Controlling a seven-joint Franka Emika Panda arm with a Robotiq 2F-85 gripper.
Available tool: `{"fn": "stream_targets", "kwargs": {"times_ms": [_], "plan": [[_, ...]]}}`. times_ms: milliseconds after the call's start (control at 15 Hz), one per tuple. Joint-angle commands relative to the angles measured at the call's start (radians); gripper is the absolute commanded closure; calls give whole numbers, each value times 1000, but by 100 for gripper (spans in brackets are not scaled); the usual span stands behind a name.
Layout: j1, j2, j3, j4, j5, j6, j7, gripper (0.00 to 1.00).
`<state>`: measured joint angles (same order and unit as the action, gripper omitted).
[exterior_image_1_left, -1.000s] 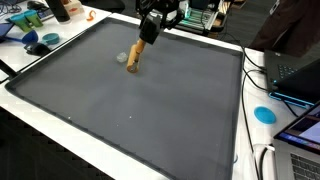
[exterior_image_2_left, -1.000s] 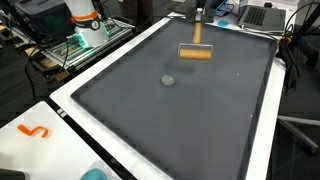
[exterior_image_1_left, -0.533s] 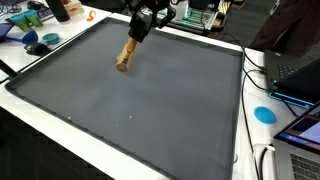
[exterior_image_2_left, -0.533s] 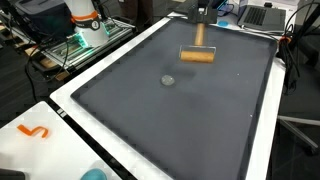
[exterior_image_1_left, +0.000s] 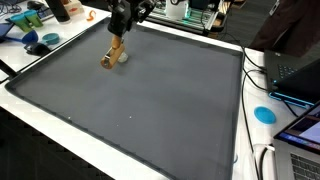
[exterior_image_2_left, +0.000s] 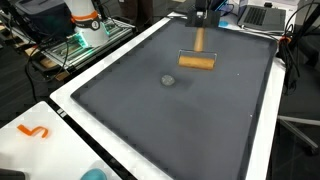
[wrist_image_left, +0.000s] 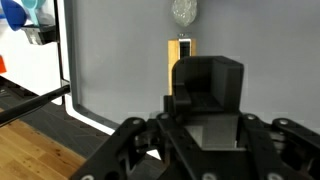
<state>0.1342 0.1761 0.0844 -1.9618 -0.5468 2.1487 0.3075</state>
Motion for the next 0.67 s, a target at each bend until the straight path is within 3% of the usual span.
{"fn": "stream_targets", "kwargs": {"times_ms": [0, 600], "plan": [[-46, -29, -28, -9, 121, 46, -109, 76], [-177, -80, -91, -26, 459, 90, -437, 76]]}}
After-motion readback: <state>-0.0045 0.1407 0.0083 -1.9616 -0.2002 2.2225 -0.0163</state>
